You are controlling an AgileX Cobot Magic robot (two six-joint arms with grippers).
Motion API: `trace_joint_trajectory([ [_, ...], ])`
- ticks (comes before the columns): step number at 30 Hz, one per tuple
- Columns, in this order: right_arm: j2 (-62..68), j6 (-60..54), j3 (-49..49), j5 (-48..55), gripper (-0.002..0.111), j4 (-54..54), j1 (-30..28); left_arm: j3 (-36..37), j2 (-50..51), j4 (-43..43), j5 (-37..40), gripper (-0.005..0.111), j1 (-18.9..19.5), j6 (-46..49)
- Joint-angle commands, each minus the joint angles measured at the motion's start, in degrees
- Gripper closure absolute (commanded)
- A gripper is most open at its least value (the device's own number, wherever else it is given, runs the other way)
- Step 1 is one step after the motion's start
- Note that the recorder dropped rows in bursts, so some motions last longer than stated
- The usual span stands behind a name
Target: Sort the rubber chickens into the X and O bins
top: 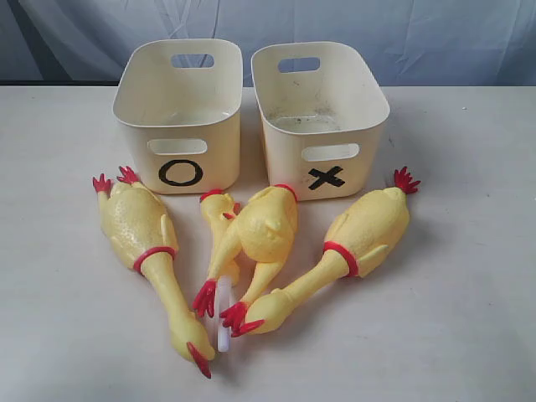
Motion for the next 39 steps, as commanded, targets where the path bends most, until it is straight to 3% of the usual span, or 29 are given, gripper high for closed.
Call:
trace_joint_trajectory([
  [1,-0.5,0.0,0.1,-0.4,0.107,0.0,-0.3,-0.4,0.2,0.1,-0.5,0.107,-0.1,0.0],
  [4,-0.5,-0.5,0.1,-9.0,0.107,-2.1,-0.3,-0.4,0.2,0.1,-0.5,0.107,-0.1,0.0],
  [10,-0.5,1.5,0.1,-53.0,0.107,-1.0,-0.3,-0.4,0.2,0.1,-0.5,0.107,-0.1,0.0],
  [11,-0.5,9.6,0.1,-64.8,0.107,-2.1,-0.3,-0.4,0.2,0.1,-0.5,0.107,-0.1,0.0],
  [13,-0.5,18.3,0.1,-73.1,0.107,-3.2,-0.3,-0.4,0.2,0.1,-0.5,0.107,-0.1,0.0],
  [15,-0.5,19.8,-3.0,-69.8,0.107,-5.7,-0.3,-0.4,0.2,0.1,-0.5,0.107,-0.1,0.0],
  [17,-0.5,24.3,-9.9,-56.5,0.107,-15.4,-0.3,-0.4,0.2,0.1,-0.5,0.107,-0.1,0.0],
  [20,1.7,40.4,-20.9,-41.8,0.107,-44.9,-0.3,-0.4,0.2,0.1,-0.5,0.107,-0.1,0.0],
  [25,12.4,79.1,-34.9,-40.9,0.107,-76.1,-0.3,-0.4,0.2,0.1,-0.5,0.107,-0.1,0.0],
  [30,24.6,102.0,-41.7,-47.2,0.107,-102.0,-0.3,-0.4,0.2,0.1,-0.5,0.107,-0.1,0.0],
  [36,38.0,114.0,-41.9,-52.9,0.107,-102.0,-0.3,-0.4,0.2,0.1,-0.5,0.107,-0.1,0.0],
  [39,43.3,113.9,-41.9,-46.8,0.107,-102.0,-0.3,-0.4,0.2,0.1,-0.5,0.107,-0.1,0.0],
])
